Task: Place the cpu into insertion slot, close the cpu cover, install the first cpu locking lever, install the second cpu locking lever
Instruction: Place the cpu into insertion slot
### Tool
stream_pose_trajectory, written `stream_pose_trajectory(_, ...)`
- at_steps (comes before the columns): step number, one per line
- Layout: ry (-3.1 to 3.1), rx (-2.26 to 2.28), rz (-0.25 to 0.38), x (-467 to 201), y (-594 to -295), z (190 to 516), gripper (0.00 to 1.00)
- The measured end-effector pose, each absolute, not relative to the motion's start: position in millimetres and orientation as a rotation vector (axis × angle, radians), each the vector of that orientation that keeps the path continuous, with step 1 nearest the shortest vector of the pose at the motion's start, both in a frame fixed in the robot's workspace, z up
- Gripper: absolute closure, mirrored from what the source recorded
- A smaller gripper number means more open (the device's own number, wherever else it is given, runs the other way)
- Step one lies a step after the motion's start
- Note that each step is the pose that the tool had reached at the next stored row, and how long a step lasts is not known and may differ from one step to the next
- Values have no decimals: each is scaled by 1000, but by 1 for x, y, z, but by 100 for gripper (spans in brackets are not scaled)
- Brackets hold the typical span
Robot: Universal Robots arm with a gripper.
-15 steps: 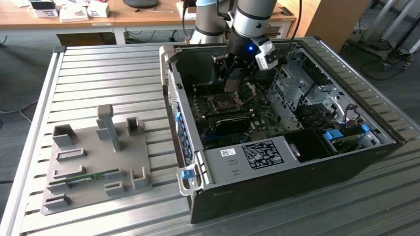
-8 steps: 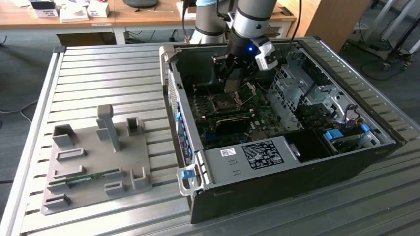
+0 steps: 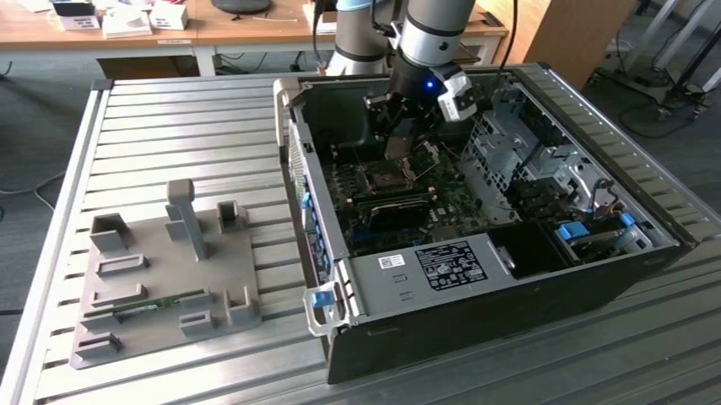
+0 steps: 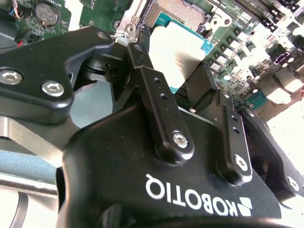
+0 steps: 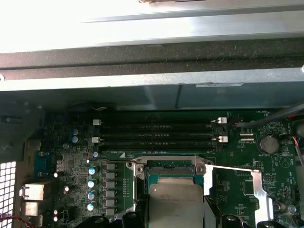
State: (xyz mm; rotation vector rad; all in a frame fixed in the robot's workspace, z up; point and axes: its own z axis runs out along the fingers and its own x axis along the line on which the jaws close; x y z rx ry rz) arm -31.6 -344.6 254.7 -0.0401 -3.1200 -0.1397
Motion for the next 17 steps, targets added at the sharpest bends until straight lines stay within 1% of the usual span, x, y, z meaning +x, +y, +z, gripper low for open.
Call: stream_pose_trajectory(17, -3120, -62, -140, -32, -345, 254, 46)
